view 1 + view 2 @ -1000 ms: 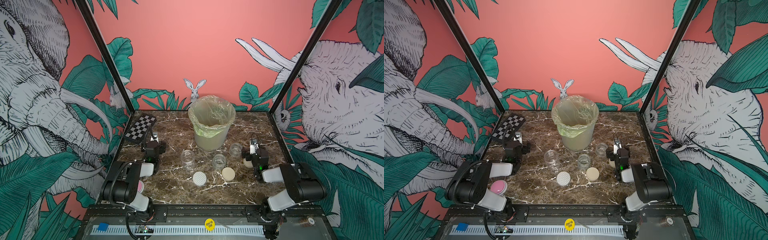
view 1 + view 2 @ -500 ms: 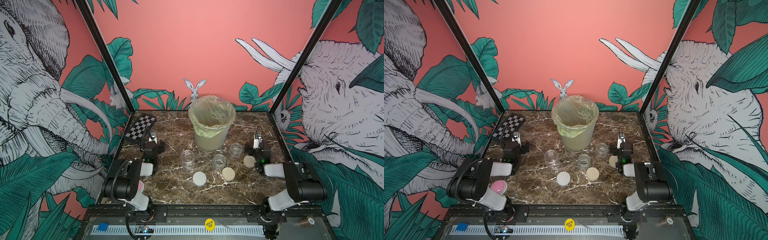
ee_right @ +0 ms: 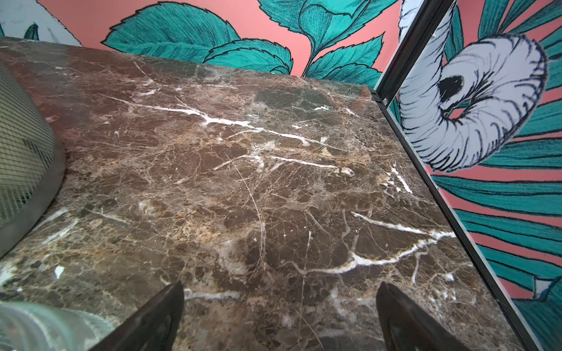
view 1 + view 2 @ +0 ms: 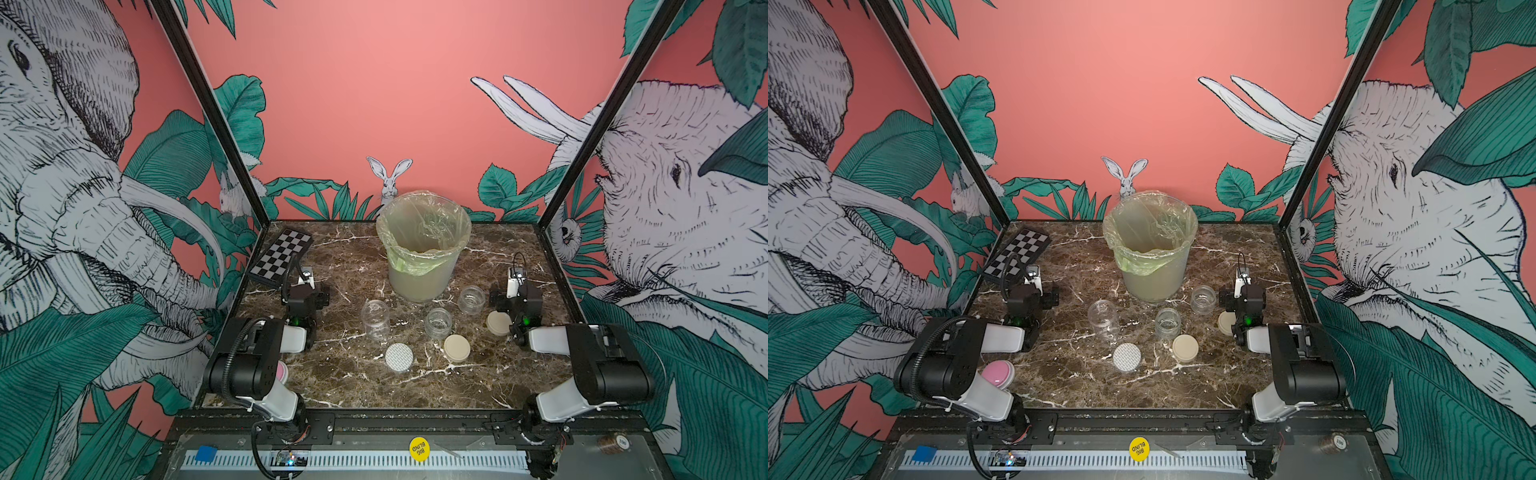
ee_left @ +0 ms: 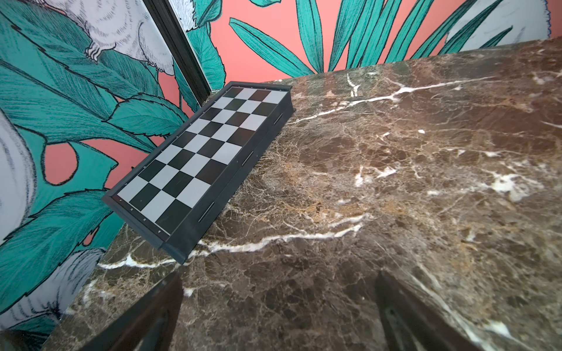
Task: Empty moldy rice from jars
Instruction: Reset both arms
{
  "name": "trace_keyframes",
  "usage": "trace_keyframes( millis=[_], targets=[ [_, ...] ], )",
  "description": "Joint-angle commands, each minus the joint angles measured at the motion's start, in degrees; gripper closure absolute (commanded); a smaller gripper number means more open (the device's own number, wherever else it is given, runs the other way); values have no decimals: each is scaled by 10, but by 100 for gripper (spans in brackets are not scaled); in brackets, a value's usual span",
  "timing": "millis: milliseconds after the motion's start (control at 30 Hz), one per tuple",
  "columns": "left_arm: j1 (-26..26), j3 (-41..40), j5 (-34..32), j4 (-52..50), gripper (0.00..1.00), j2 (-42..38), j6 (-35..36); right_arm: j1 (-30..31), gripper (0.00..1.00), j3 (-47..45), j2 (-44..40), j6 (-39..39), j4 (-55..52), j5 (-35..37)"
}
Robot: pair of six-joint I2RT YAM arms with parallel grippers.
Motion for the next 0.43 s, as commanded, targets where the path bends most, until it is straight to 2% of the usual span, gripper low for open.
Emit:
trace_keyframes(
  millis=[0, 400],
  targets=[
    [2, -3, 2, 11, 0, -7, -3, 0, 2, 5, -4, 9, 4, -4],
    [2, -3, 2, 12, 0, -8, -4, 0, 2, 8, -2, 9, 1, -5]
  ],
)
